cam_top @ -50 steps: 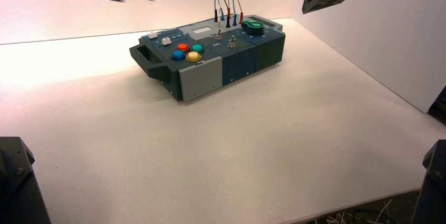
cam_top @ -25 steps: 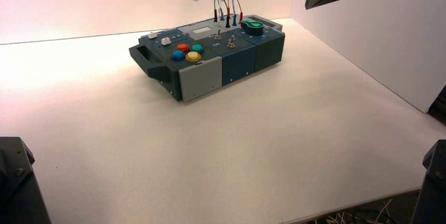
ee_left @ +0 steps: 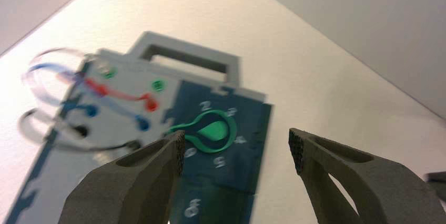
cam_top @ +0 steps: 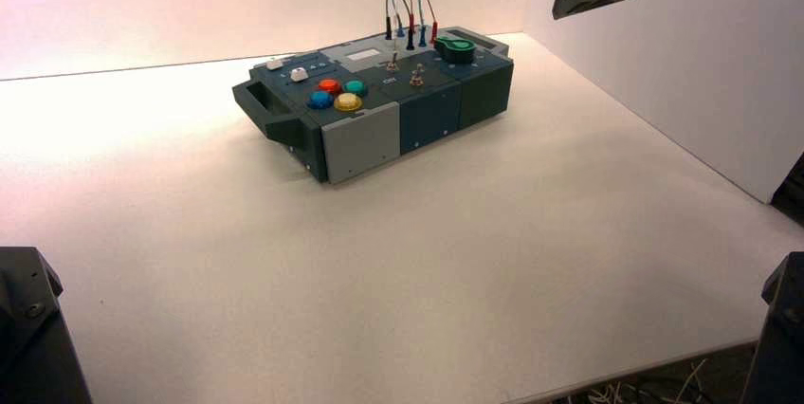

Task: Move the left gripper to the right.

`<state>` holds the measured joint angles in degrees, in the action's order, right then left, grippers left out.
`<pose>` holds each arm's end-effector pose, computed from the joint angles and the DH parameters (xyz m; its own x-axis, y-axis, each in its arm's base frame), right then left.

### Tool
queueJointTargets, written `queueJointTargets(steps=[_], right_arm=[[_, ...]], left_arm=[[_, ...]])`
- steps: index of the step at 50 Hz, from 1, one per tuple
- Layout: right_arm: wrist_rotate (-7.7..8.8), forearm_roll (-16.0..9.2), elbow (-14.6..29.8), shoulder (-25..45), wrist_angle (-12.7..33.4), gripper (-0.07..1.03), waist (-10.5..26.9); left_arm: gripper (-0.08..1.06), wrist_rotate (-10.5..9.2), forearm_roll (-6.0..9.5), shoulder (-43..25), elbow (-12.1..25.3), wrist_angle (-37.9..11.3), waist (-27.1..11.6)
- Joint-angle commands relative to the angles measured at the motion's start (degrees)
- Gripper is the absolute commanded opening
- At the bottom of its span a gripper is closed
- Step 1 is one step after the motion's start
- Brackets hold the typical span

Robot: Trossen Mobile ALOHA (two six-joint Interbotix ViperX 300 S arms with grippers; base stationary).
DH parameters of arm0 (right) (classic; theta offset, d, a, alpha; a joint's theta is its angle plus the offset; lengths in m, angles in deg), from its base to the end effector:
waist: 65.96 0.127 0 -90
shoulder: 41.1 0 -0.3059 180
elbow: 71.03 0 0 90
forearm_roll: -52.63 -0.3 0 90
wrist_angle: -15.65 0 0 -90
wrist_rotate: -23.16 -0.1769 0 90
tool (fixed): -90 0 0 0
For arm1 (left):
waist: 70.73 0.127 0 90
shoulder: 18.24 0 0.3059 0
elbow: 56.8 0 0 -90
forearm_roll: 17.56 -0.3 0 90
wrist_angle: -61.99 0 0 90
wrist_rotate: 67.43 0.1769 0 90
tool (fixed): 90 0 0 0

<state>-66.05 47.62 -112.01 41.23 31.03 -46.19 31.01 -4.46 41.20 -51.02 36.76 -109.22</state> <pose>0.3061 0.1144 0.1327 0.6139 0.2453 -0.7503 -0.3019 0.9512 0.0639 0.4139 -0.3510 0.1309 0.4465 -0.4785 -0.7561 0.6317 0.7670 -0.1124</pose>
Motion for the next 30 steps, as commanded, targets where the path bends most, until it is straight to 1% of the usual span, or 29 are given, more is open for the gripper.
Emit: queueJointTargets(steps=[1,2,5,8,12,17,26,30], right_arm=[[-0.09,-0.1,0.4,-1.1,-0.3,-0.02,-0.4],[-0.09,-0.2,0.4,-1.1,-0.3,-0.02,-0.4],[-0.09,-0.2,0.4,-1.1,-0.3,-0.02,-0.4],[-0.18,-0.2,0.5,-1.1,-0.3,-0.02,-0.4],[-0.53,-0.3,0.6,-1.1,-0.2,-0.02,-0.4],[-0.7,-0.3,0.7,-1.2,-0.2,-0.02,-0.4],[-0.79,-0.6,0.6,-1.7,-0.1,-0.02,-0.4],[-0.97,-1.0,0.5,-2.0,-0.1,-0.02,-0.4]], left_arm=[[1.02,0.26,-0.18,0.0,4.6,-3.5,0.2],[1.02,0.35,-0.26,-0.4,5.7,-5.4,0.4],[1.02,0.44,-0.35,-1.0,7.2,-7.8,0.5],[1.02,0.35,-0.26,-1.5,8.4,-9.3,0.6],[1.02,0.7,-0.35,-2.2,10.0,-10.8,0.8],[1.01,1.49,-0.35,-2.7,11.2,-11.2,0.8],[0.86,3.43,-0.35,-2.7,12.1,-11.2,0.8],[0.86,4.48,-0.35,-2.6,12.7,-11.3,0.7]])
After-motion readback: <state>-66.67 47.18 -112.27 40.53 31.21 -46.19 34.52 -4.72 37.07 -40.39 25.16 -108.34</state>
